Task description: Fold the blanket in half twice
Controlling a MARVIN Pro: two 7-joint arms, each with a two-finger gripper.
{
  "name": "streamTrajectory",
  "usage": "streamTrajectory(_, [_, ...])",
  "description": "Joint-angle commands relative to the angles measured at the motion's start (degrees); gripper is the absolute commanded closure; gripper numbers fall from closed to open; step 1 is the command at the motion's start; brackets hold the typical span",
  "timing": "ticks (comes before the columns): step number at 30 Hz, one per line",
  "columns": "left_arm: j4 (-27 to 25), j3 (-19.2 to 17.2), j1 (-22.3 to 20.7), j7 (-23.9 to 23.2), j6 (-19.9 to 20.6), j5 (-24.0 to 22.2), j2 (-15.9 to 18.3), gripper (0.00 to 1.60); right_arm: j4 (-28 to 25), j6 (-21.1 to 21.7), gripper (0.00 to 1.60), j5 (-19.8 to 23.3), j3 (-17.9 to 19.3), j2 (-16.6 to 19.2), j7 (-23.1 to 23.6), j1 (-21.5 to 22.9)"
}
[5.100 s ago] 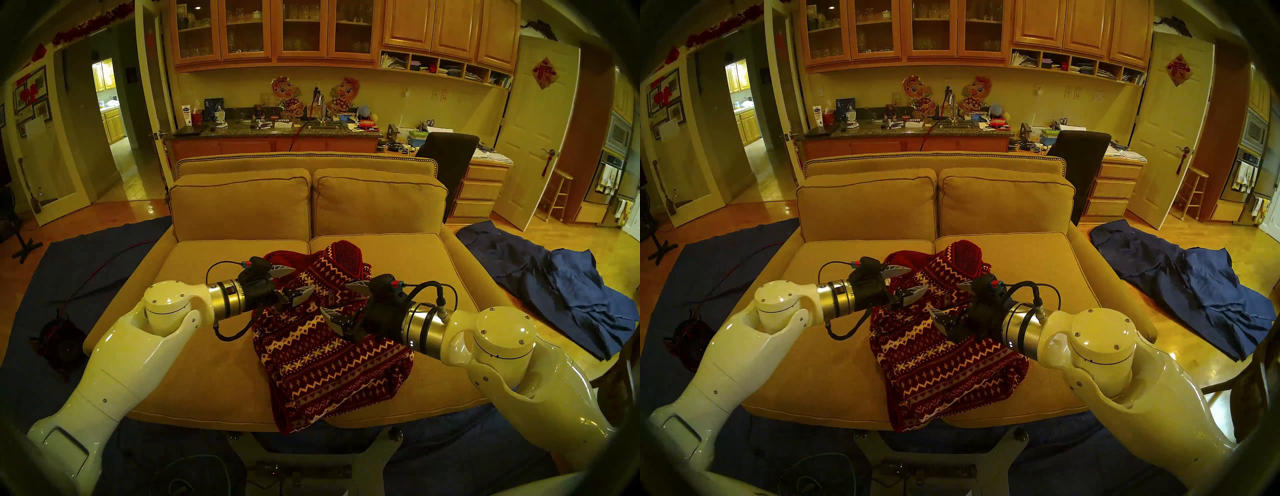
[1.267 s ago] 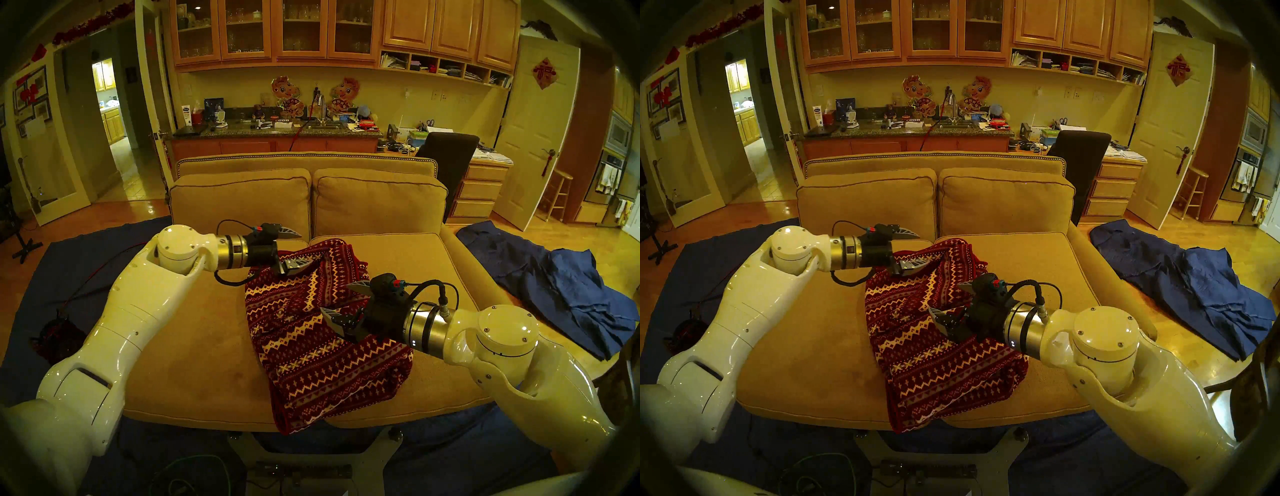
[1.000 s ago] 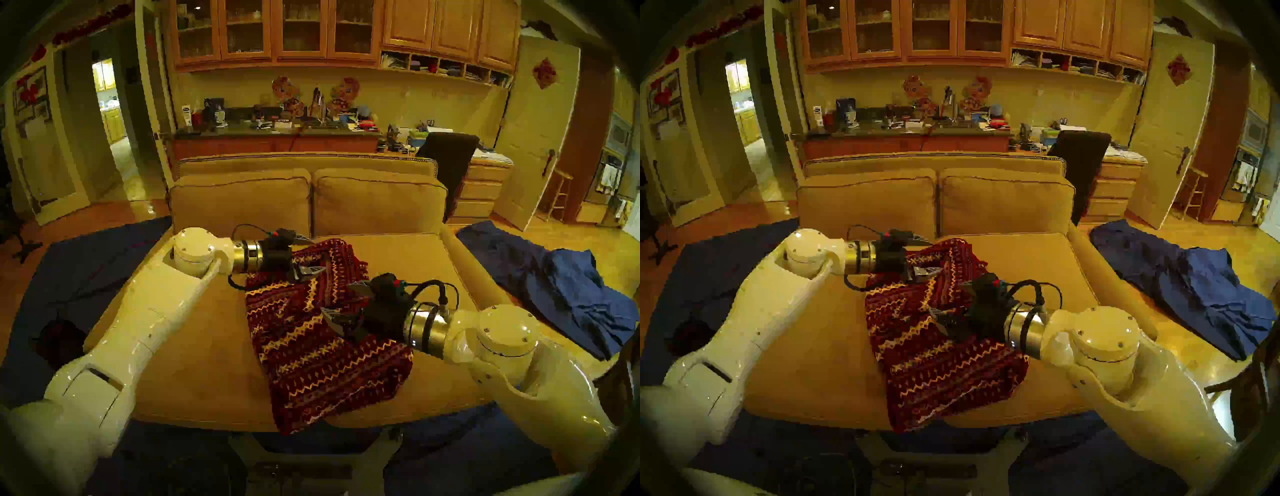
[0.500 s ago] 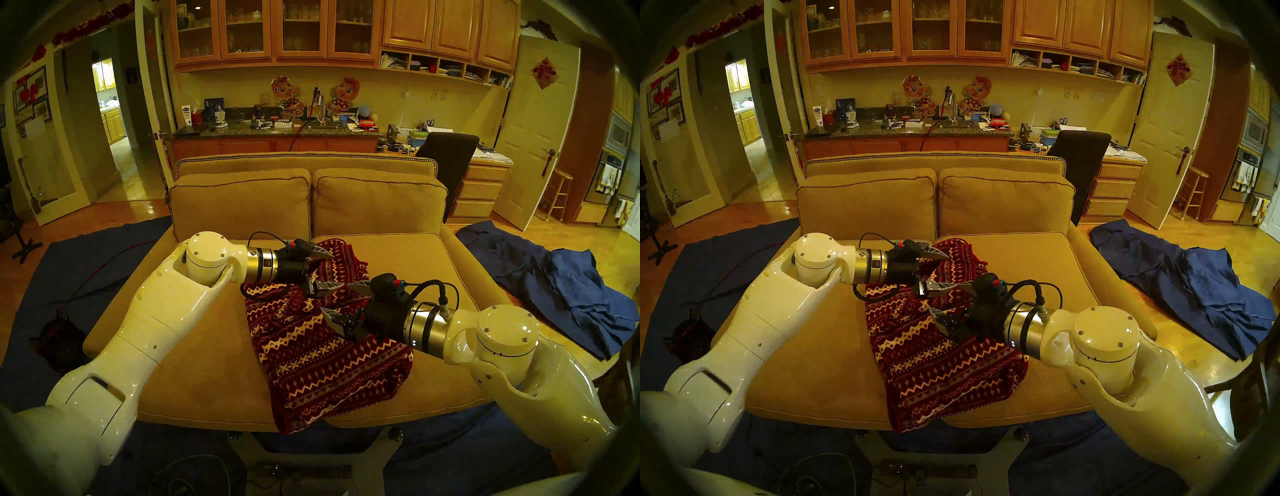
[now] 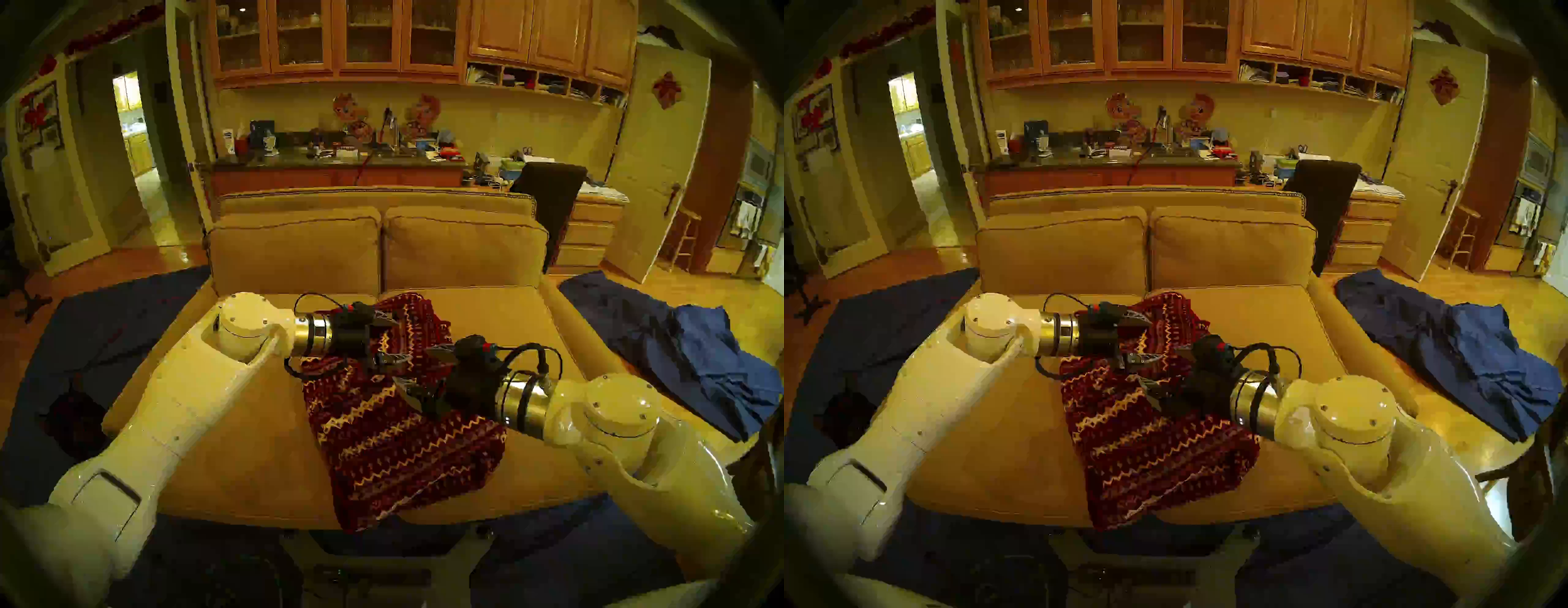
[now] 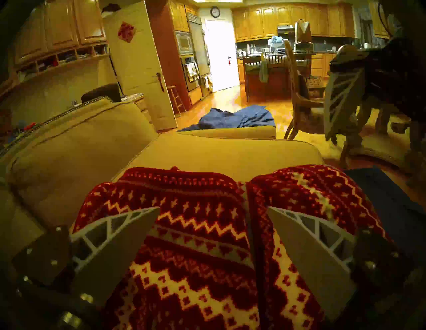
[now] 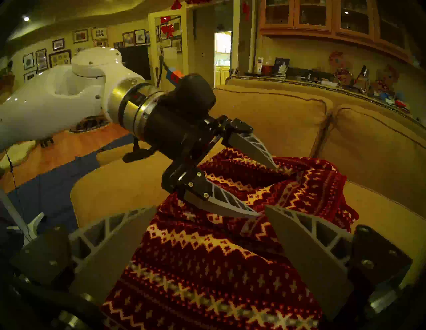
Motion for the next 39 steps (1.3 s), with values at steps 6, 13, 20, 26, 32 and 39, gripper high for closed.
streamTrajectory(6, [0.4,2.0,-2.1,1.1,0.9,-0.2,-4.5,0.0,-0.6,-0.2,0.0,-0.1,0.1,0.0,0.0,0.1])
streamTrajectory(13, [4.9,5.3,-5.2,4.0,2.1,1.1,-9.2,0.0,-0.6,-0.2,0.0,0.0,0.1,0.0,0.0,0.1])
streamTrajectory(20, [8.8,7.2,-7.9,4.2,4.6,2.0,-10.6,0.0,-0.6,-0.3,0.0,0.0,0.1,0.0,0.0,0.1])
streamTrajectory(26, [7.8,7.3,-6.4,4.4,5.9,2.2,-9.4,0.0,-0.6,-0.3,0.0,-0.1,0.1,0.0,0.0,0.1])
streamTrajectory(32, [7.3,7.2,-6.2,4.5,6.0,2.6,-9.0,0.6,-0.6,-0.3,0.0,-0.1,0.1,0.0,0.0,0.1])
streamTrajectory(39, [8.2,7.6,-5.8,3.9,5.9,2.9,-8.8,0.54,-0.6,-0.3,0.0,-0.1,0.1,0.0,0.0,0.1])
